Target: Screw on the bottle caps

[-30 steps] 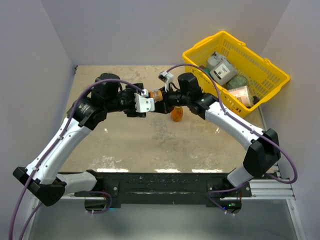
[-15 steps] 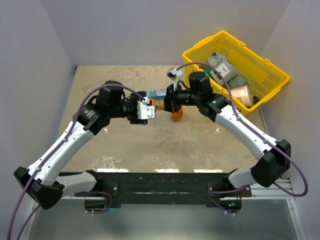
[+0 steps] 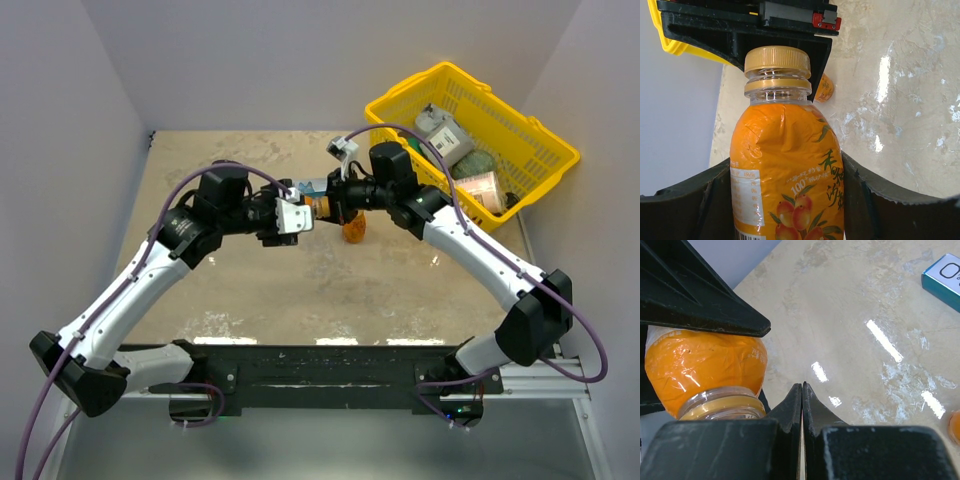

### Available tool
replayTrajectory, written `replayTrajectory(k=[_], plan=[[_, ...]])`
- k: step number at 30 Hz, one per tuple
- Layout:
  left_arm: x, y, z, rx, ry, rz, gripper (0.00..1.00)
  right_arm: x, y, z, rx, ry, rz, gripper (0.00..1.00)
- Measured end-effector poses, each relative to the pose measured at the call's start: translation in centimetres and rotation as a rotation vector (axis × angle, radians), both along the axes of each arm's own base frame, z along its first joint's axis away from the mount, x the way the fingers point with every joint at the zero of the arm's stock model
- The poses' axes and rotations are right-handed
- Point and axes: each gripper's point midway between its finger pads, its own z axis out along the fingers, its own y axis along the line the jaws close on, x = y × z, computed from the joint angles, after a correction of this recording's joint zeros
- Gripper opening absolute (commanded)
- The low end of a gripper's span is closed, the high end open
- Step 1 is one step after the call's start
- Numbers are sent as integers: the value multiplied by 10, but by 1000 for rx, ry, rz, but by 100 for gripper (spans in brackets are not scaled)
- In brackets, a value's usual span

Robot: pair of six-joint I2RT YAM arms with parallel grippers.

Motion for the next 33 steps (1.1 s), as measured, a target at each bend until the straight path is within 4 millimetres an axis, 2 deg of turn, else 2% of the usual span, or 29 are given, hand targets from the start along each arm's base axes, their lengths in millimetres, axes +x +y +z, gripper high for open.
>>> replayTrajectory(k=[6,16,29,33], plan=[[2,-2,-2,-18,33,17,0,2,-1,-2,-9,0,-16,0],[3,-10,-16,-36,133,9,0,2,-7,-23,-34,42,-41,0],[2,-11,-13,-71,159,0,0,1,-10,-22,-28,25,-50,0],[16,-7,-1,-96,108,35,0,-3,-15,-34,-54,55,-56,0]])
